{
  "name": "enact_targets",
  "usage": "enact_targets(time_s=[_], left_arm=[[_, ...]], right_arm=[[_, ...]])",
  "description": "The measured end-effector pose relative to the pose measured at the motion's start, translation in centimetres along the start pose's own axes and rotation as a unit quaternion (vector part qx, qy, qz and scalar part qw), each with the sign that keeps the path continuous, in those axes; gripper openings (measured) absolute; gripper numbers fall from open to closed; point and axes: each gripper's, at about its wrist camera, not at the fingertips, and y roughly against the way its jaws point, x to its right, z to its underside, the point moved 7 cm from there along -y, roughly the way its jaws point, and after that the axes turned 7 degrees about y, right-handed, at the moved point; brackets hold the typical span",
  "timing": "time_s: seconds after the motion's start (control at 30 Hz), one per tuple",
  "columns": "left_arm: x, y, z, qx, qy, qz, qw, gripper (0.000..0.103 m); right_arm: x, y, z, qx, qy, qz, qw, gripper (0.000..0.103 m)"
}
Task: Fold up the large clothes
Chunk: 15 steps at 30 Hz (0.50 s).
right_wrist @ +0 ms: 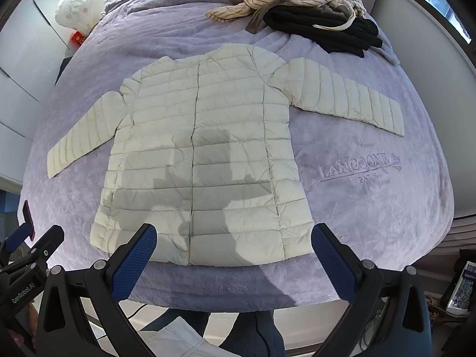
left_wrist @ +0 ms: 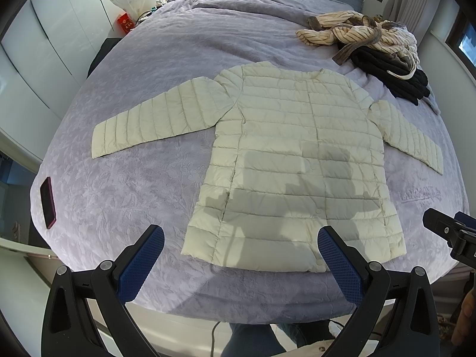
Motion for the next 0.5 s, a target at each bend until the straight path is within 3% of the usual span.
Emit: enact_targets(time_s=[0.5], left_arm=[[0.12, -0.75, 0.09, -0.004, 0.000, 0.001, 1.0000, 0.103]], right_arm=[[-0.07, -0.16, -0.16, -0.002, 0.000, 0.000, 1.000, 0.103]])
